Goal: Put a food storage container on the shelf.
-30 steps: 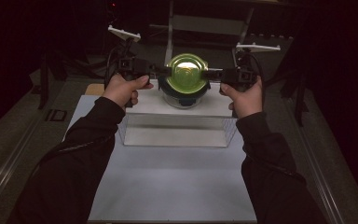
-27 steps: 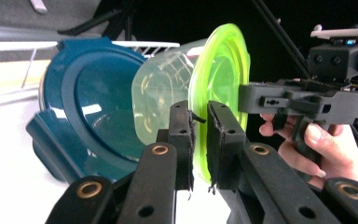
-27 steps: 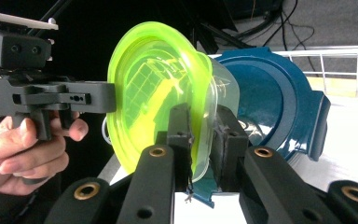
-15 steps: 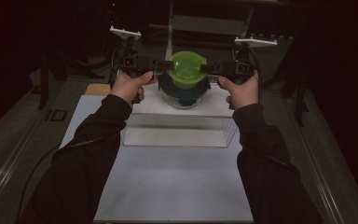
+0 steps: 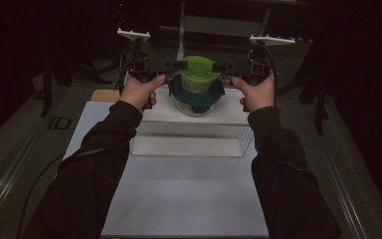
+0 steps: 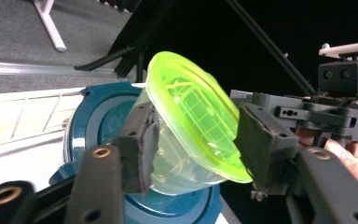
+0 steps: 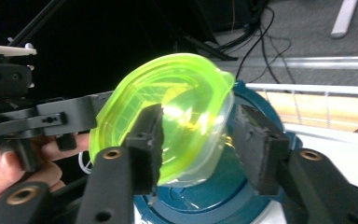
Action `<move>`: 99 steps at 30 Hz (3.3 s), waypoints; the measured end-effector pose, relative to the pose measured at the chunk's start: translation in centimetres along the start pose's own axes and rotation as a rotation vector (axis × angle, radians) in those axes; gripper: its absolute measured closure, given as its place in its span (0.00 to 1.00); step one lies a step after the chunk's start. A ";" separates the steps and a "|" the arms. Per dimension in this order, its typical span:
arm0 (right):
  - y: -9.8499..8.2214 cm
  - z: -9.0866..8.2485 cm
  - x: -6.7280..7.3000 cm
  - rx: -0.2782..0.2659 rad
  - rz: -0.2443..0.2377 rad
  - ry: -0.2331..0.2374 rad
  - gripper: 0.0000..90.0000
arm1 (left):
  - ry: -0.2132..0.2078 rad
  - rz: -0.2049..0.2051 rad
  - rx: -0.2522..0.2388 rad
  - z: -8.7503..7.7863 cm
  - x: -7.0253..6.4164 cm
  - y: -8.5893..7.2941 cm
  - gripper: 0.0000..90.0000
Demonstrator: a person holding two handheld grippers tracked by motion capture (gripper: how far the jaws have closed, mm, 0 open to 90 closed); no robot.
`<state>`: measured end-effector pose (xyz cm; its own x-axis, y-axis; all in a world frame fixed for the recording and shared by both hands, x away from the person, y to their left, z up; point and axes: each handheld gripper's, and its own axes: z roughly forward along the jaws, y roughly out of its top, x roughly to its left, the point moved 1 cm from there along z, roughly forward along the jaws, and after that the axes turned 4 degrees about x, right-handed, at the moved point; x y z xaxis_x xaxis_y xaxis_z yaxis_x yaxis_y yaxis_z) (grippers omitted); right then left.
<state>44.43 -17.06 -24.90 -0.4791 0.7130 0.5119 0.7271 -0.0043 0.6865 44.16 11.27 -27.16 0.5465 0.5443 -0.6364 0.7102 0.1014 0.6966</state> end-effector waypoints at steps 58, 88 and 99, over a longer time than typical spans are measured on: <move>-15.0 -0.8 -1.5 0.027 -0.225 0.129 0.24 | -0.042 0.333 0.040 -5.9 -1.2 -16.9 0.12; -25.7 1.1 -6.3 0.095 -0.267 0.113 0.24 | -0.011 0.381 0.156 -3.7 2.3 -27.1 0.11; -28.2 1.2 -8.1 0.131 -0.230 0.096 0.24 | 0.022 0.379 0.185 -3.7 3.7 -29.8 0.11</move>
<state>28.39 -21.85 -49.05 -0.6788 0.6152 0.4009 0.6480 0.2452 0.7211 23.36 13.39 -49.10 0.7765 0.5317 -0.3381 0.5295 -0.2598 0.8076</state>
